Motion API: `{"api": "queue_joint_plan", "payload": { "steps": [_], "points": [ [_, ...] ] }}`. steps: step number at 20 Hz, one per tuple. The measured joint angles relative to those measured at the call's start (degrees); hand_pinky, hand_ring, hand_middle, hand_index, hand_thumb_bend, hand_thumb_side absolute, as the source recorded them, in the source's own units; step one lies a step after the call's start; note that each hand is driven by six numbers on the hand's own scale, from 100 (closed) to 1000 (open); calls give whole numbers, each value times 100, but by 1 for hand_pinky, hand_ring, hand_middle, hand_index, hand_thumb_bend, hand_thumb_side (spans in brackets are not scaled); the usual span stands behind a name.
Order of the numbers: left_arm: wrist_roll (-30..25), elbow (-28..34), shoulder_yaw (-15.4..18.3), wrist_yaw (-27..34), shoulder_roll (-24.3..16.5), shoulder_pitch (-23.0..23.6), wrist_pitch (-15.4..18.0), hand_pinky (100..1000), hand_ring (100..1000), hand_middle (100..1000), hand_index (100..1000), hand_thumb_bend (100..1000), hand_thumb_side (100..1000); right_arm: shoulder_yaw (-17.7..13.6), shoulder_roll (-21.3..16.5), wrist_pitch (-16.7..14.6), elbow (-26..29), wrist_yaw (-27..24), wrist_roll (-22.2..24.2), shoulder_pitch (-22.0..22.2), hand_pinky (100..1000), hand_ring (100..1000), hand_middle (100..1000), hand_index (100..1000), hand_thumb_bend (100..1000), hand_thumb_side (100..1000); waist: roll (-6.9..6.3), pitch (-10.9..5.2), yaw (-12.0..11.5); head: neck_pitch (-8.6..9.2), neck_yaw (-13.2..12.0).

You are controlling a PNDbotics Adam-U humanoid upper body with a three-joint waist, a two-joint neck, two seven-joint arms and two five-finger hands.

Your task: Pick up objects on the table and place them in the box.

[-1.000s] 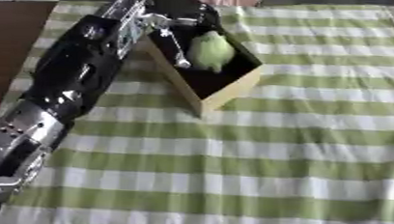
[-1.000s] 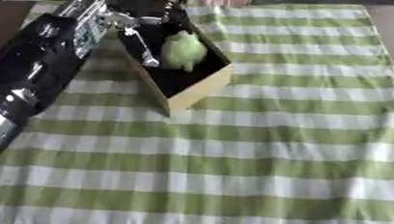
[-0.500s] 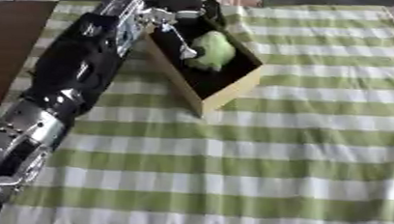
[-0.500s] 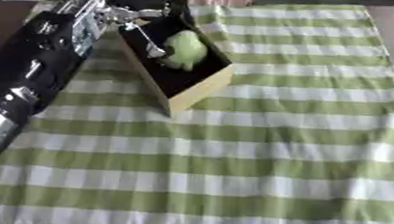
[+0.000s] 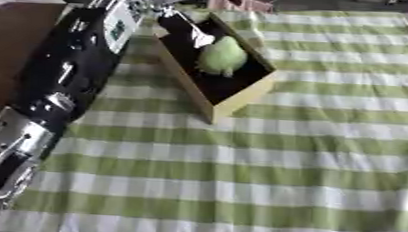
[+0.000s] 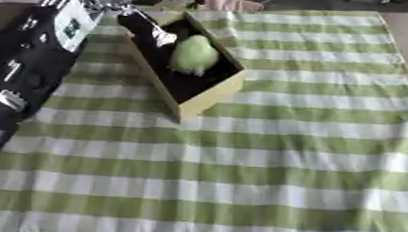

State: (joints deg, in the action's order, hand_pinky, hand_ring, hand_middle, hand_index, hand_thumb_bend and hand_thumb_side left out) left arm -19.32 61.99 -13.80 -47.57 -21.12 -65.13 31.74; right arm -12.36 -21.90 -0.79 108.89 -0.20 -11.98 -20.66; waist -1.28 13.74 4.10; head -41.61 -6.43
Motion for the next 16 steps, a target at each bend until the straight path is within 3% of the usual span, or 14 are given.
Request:
{"api": "queue_joint_plan", "payload": {
  "steps": [3,9,16],
  "points": [
    [72,712,-15,521,-305,309,-272,608,769,737,853,100,506,-19,-1,-10,-5,3,-28,0,655,610,570,799,100,1000,22,-1,-27,0,33],
    [514,2066,144,1725,-959,1111,-916,609,765,740,867,100,683,-54,-18,-30,-6,14,-81,-4,656,610,571,799,100,1000,40,-1,-61,14,115],
    [845,3378,514,2971,-1320,2127,-1378,589,746,724,863,100,744,-72,-59,-42,-6,36,-132,-36,657,610,572,800,100,1000,130,9,-98,100,171]
  ]
}}
